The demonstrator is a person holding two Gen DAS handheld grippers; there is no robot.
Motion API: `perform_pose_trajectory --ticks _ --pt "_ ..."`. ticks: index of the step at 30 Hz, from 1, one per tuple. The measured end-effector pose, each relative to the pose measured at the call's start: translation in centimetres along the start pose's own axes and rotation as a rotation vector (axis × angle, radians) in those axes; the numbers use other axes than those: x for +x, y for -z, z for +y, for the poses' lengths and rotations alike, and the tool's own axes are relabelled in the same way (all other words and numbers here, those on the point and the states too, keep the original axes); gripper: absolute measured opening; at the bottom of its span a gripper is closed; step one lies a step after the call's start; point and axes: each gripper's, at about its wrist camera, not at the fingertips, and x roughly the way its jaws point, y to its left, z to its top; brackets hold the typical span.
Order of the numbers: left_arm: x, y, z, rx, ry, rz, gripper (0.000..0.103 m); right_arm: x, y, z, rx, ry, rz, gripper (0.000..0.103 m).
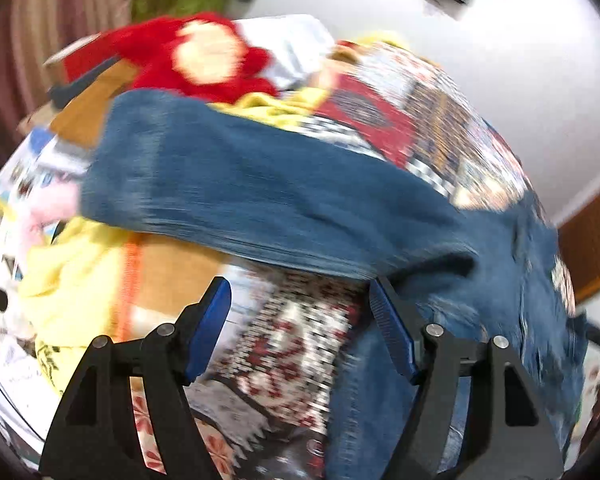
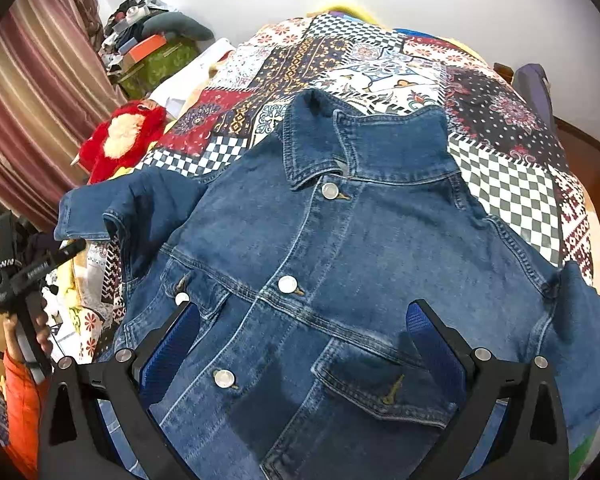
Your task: Fold large clothes
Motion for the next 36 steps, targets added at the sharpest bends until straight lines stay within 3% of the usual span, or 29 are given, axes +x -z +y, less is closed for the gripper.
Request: perform_pose_trajectory --ticks 4,10,12,16,17,19,23,31,36 --pt "1.3 -1.1 4.8 -0.179 0.131 0.013 0.071 1.1 -0.2 0.3 -0.004 0.013 0.017 0.103" --pt "2.9 -2.3 6.8 -0.239 0.135 0.012 0.071 2.5 -0.2 0.2 0.011 0.023 0.043 0.103" --pt "3.0 -2.8 6.8 -0.234 0.098 -0.017 0.068 2.8 -0.3 0.1 0.017 0.025 0.048 0.103" --pt "3.2 -3.5 5.5 -0.127 -0.110 -0.089 0.034 3.1 -0.3 -0.2 0.032 0.028 0.055 0.103" --pt "3.2 -3.6 5.2 -0.109 -0.138 -0.097 0.031 3.1 -0.3 -0.3 0.037 0.027 0.055 0.103" --pt "2.9 -3.8 4.3 -0.071 -0.174 -0.117 0.014 3.0 -0.3 -0.5 0.045 0.023 0.055 0.103" --pt "0.5 -4.5 1.0 0.050 -0.232 -0.192 0.011 2.3 -0.1 -0.8 0.040 0.034 0.040 0.103" --pt "-7.9 -6.5 -9.7 0.271 -0.074 -0.399 0.011 -0.4 0.4 -2.4 0.071 0.033 -0.022 0.103" --pt "-10.5 -6.5 -17.3 0.379 0.067 -0.452 0.011 -2.9 1.1 -3.9 0.095 0.028 -0.070 0.103"
